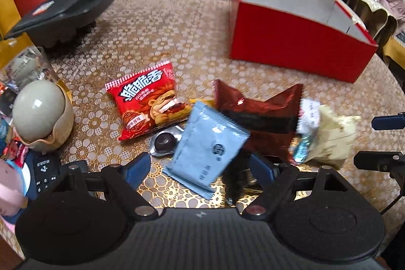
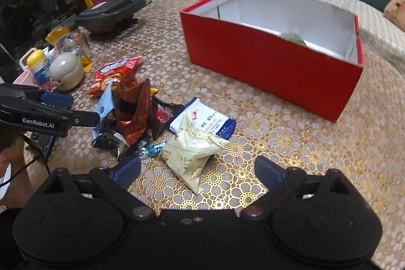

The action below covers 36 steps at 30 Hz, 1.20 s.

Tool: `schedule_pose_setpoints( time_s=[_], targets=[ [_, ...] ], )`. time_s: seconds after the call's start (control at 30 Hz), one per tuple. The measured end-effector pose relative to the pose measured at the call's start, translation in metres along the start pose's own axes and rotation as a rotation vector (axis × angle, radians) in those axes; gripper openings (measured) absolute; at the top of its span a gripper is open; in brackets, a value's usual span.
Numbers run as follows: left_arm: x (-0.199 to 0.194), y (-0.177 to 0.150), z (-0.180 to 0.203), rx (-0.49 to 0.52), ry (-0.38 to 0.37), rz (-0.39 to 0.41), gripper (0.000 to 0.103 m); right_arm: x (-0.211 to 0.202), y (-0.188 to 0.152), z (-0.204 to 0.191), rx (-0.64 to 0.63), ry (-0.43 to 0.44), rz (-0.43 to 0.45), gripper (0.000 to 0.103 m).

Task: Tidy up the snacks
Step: 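Grasp the cream bag with the right gripper while the left gripper grasps the light blue packet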

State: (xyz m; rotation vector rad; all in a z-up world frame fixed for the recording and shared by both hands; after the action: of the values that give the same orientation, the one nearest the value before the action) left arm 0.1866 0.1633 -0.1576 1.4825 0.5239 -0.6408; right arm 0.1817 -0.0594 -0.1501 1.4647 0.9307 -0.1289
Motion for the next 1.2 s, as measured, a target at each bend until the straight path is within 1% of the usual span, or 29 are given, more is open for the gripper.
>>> schedule_pose_setpoints(
  time_s=[0.13, 0.23, 0.3, 0.4, 0.43, 0.47, 0.5, 0.63, 0.67, 0.7, 0.73, 0.8, 0.9, 0.97, 1.2],
  targets=[
    [0.017, -0.006, -0.008, 0.0, -0.023, -0.04, 0.085, 0.017, -0.004, -0.005, 0.01, -0.019, -0.023, 0.09],
    [0.025, -0.005, -0.008, -0.007, -0.06, -0.048, 0.085, 0.026, -0.004, -0.009, 0.023, -0.018, -0.031, 0.087],
    [0.03, -0.004, -0.006, -0.004, -0.071, -0.058, 0.085, 0.03, -0.004, -0.011, 0.025, -0.016, -0.034, 0.084],
    [0.036, -0.003, -0.007, -0.019, -0.093, -0.079, 0.081, 0.037, -0.004, -0.013, 0.031, -0.02, -0.048, 0.082],
    [0.037, -0.003, -0.008, -0.023, -0.1, -0.081, 0.078, 0.039, -0.004, -0.013, 0.036, -0.022, -0.054, 0.081],
    [0.038, -0.003, -0.008, -0.024, -0.104, -0.086, 0.07, 0.041, -0.004, -0.014, 0.039, -0.024, -0.06, 0.08],
    [0.04, -0.004, -0.009, -0.024, -0.103, -0.093, 0.065, 0.043, -0.005, -0.014, 0.041, -0.025, -0.066, 0.078],
    [0.042, -0.004, -0.01, -0.027, -0.087, -0.1, 0.055, 0.046, -0.006, -0.015, 0.041, -0.03, -0.075, 0.07],
    [0.042, -0.005, -0.011, -0.024, -0.082, -0.102, 0.053, 0.047, -0.007, -0.014, 0.04, -0.031, -0.079, 0.066],
    [0.042, -0.006, -0.011, -0.026, -0.08, -0.1, 0.051, 0.048, -0.008, -0.014, 0.034, -0.037, -0.084, 0.059],
    [0.041, -0.006, -0.012, -0.03, -0.074, -0.097, 0.049, 0.048, -0.008, -0.014, 0.035, -0.034, -0.086, 0.058],
    [0.04, -0.006, -0.013, -0.04, -0.066, -0.092, 0.048, 0.046, -0.009, -0.013, 0.041, -0.029, -0.081, 0.053],
    [0.038, -0.007, -0.013, -0.061, -0.059, -0.093, 0.048, 0.043, -0.009, -0.013, 0.046, -0.027, -0.076, 0.047],
    [0.036, -0.008, -0.012, -0.073, -0.056, -0.094, 0.048, 0.04, -0.008, -0.012, 0.049, -0.031, -0.072, 0.045],
    [0.022, -0.01, -0.012, -0.12, -0.024, -0.077, 0.048, 0.025, -0.007, -0.011, 0.061, -0.026, -0.049, 0.044]
  ],
)
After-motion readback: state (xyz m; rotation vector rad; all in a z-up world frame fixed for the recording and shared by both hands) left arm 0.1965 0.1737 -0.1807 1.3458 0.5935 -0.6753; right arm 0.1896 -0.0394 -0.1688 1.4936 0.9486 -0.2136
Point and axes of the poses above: each gripper's, at about its wrist camera, not at the fingertips, and x roughly the way its jaws point, z to its right, y to its top, the point moved 6 cm from there along x, roughly the way its jaws point, and after that the axes turned 13 degrees about z, right-handed, at the moved point
